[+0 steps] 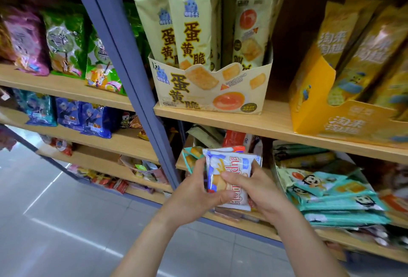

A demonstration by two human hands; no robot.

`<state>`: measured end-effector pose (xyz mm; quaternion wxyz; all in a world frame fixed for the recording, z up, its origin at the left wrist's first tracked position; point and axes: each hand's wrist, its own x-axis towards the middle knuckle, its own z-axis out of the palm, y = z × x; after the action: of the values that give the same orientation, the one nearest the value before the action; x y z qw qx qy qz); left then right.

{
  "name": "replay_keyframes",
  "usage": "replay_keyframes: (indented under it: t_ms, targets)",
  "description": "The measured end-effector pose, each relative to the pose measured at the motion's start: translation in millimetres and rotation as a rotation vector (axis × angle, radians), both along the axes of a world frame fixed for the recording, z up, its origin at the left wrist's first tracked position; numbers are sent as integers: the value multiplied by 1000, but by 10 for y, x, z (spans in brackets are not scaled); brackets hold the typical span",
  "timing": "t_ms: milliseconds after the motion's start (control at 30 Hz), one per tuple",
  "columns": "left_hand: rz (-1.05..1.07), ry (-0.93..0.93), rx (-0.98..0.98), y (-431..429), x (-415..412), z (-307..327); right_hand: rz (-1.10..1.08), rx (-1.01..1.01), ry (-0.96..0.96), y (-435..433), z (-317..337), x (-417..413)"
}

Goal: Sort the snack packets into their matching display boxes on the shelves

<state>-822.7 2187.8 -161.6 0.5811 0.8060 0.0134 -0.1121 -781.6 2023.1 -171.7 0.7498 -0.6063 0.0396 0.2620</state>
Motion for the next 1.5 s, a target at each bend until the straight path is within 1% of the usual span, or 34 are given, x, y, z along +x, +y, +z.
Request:
replay_keyframes:
  t_ms: [67, 100, 167, 200, 233, 267, 300, 333, 367, 433, 567, 633, 700, 767, 900, 1000, 1100, 1167, 1200, 1267, 1300, 1367, 1433, 1500]
  targets:
    - [-105, 5, -39, 61, 24, 2, -34, 71, 52, -81, -18, -23]
    - [-116, -12, -28, 104, 45, 4, -48, 89, 71, -120, -36, -24]
    - [-11, -80, 21, 230, 117, -9, -89, 107, 91, -217, -84, -14]
    - [65, -131, 104, 303, 158, -23, -115, 104, 99, -267, -91, -2]
    - [106, -199, 242, 384, 216, -59, -134, 105, 102, -317, -112, 15]
    - [89, -252, 425, 463, 283, -114, -148, 109, 101, -361, -127, 24]
    - [35, -260, 596, 526, 347, -187, -158, 116, 96, -399, -171, 39]
    - [-35, -221, 718, 569, 404, -263, -171, 118, 92, -425, -184, 43]
    - [-89, -174, 775, 593, 463, -343, -192, 118, 85, -437, -214, 57]
    - [-103, -125, 780, 584, 573, -471, -240, 119, 77, -420, -254, 58]
    - [11, -204, 691, 569, 771, -559, -310, 119, 46, -320, -316, 2]
    - [18, -262, 659, 587, 879, -557, -356, 128, 40, -263, -328, -36]
    - [-8, -330, 702, 614, 985, -592, -432, 161, 40, -196, -359, -77]
    - [-24, -357, 763, 649, 1081, -635, -550, 251, 42, -94, -402, -139]
    - [-78, -393, 788, 690, 1199, -628, -785, 352, 64, 167, -547, -273]
    - [-211, -391, 845, 691, 1156, -615, -876, 393, 71, 296, -612, -380]
    - [-389, -315, 1026, 674, 1013, -579, -920, 390, 59, 337, -621, -470]
    - [-466, -350, 1104, 610, 926, -536, -950, 386, 54, 314, -625, -533]
    - [-493, -411, 1085, 544, 888, -511, -971, 384, 55, 289, -639, -564]
    - [-520, -545, 967, 346, 834, -471, -1002, 386, 58, 224, -666, -625]
    - [-531, -572, 929, 230, 827, -468, -1009, 391, 58, 191, -679, -651]
    - [-541, -551, 942, 9, 847, -477, -1002, 401, 56, 137, -696, -685]
    - [-516, -523, 1006, -120, 886, -489, -985, 406, 56, 103, -698, -698]
    - [-445, -503, 968, -119, 908, -477, -961, 406, 54, 71, -688, -697]
